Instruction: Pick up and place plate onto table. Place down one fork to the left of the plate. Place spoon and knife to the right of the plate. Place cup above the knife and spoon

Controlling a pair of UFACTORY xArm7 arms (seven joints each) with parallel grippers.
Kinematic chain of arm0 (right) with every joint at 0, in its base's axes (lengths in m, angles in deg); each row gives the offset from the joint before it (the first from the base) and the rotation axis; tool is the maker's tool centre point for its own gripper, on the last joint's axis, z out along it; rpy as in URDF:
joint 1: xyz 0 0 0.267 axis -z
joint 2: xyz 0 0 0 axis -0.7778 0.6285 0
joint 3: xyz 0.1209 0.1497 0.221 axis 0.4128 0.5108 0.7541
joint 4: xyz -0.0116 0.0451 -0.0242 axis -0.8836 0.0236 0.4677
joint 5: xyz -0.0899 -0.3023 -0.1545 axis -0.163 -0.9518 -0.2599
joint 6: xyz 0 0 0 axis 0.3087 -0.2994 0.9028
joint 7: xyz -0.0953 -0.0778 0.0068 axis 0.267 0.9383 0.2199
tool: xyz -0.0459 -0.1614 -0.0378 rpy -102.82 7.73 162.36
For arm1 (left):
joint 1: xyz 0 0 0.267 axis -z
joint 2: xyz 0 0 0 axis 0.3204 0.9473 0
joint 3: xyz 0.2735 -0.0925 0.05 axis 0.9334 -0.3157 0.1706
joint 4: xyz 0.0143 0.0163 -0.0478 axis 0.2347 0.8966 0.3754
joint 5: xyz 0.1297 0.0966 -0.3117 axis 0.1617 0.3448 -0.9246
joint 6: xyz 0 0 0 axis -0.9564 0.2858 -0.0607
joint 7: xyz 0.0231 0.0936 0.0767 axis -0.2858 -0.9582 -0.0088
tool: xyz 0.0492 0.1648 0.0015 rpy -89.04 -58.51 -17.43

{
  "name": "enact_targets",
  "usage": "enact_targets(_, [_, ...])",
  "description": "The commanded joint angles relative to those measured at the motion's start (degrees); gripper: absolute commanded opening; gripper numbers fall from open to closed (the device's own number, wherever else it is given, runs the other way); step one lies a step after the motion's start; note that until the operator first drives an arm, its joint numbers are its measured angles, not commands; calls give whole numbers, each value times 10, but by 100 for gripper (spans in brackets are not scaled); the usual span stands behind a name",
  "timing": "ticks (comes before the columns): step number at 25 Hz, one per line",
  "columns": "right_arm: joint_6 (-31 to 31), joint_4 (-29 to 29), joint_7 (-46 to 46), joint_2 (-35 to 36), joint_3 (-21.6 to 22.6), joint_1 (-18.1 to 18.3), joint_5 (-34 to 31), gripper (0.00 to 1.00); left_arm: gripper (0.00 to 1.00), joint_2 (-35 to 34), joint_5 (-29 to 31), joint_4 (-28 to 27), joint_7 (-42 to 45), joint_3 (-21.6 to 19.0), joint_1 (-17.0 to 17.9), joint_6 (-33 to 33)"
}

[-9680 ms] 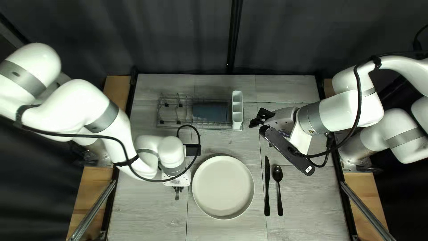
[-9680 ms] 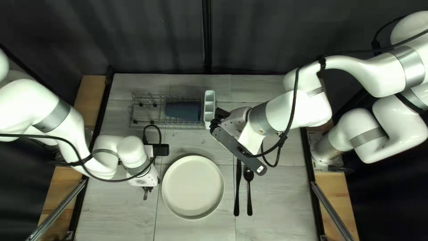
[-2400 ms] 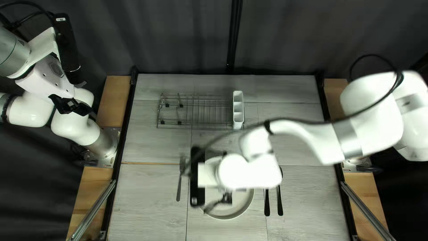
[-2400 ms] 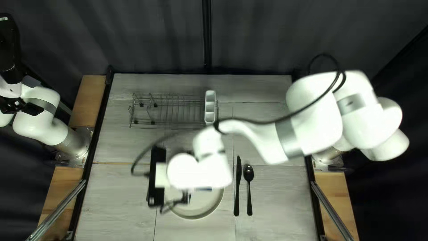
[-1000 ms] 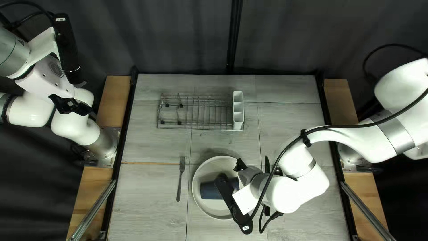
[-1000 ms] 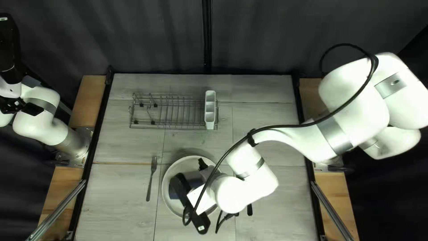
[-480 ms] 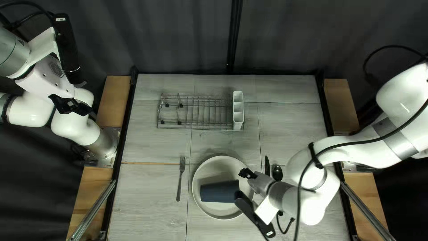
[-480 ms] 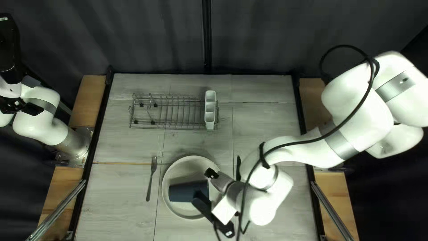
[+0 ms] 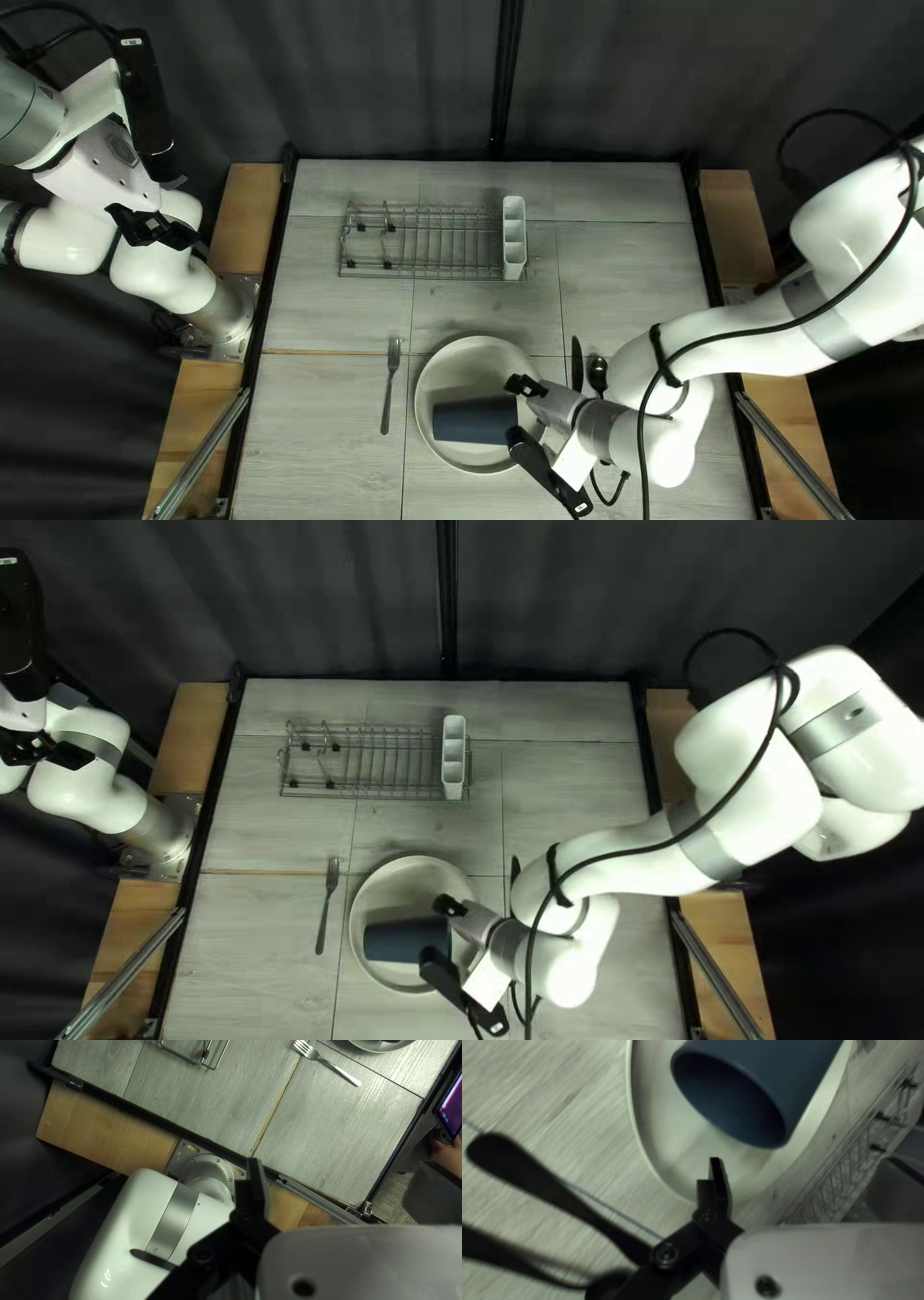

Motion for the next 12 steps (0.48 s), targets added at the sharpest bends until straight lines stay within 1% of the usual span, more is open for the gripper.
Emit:
enact_targets(1, [-41,-24,-69,45,-19,-8,-85,100,100,0,0,0,0,0,0,0])
enact_targets(4, [-53,-43,-104,71,-25,-13,-128,100,100,0,0,0,0,0,0,0])
enact_targets(7, [-52,-61,-126,88,-29,-18,-159,100,100,0,0,0,0,0,0,0])
enact_targets(8, [-52,-65,-130,90,-30,-19,-166,92,100,0,0,0,0,0,0,0])
enact_targets(9, [-52,-68,-139,94,-33,-20,-178,7,100,0,0,0,0,0,0,0])
enact_targets(10, [-53,-71,-150,98,-37,-21,-193,1,100,0,0,0,0,0,0,0])
enact_targets(12, [-46,-73,-171,101,-41,-27,-219,0,100,0,0,0,0,0,0,0])
